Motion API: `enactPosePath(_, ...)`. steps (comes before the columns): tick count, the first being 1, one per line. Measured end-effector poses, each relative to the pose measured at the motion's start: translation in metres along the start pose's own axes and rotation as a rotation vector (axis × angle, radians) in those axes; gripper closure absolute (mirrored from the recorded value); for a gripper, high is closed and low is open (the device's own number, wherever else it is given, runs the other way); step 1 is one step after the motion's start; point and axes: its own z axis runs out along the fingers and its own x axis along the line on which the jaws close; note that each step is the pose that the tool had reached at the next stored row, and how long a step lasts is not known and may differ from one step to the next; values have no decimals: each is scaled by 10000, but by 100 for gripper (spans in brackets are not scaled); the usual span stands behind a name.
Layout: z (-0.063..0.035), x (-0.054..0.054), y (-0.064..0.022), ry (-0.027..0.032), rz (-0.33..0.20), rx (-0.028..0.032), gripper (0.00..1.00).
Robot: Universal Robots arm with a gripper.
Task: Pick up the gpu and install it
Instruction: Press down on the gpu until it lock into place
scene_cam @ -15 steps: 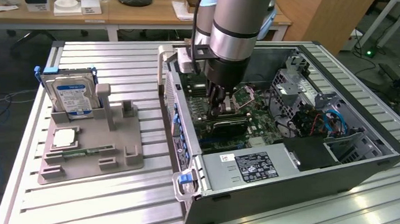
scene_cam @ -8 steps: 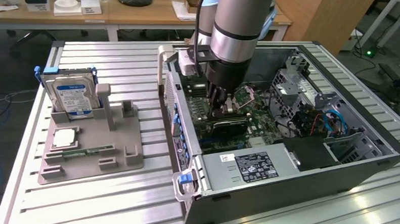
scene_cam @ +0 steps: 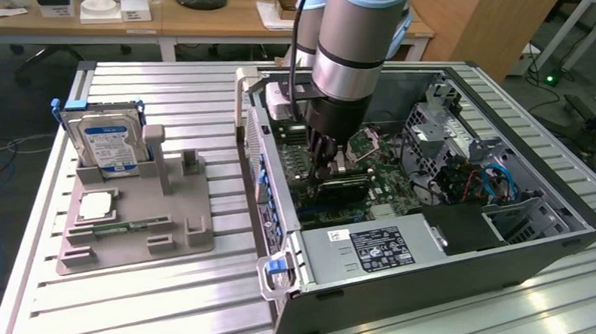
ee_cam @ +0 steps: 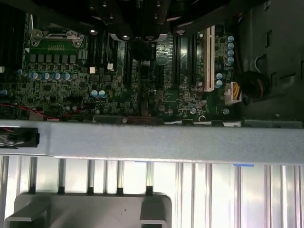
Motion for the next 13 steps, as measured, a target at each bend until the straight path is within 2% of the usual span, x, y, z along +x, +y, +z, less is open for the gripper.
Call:
enactPosePath(8,100,3,-12,15,0,-15,90)
enactPosePath(10,102,2,-13,4,1,-9,90)
enactPosePath(12,82,-3,-18,-38,-2,17,90)
enactPosePath(13,69,-1,-17,-38,-3,9,90)
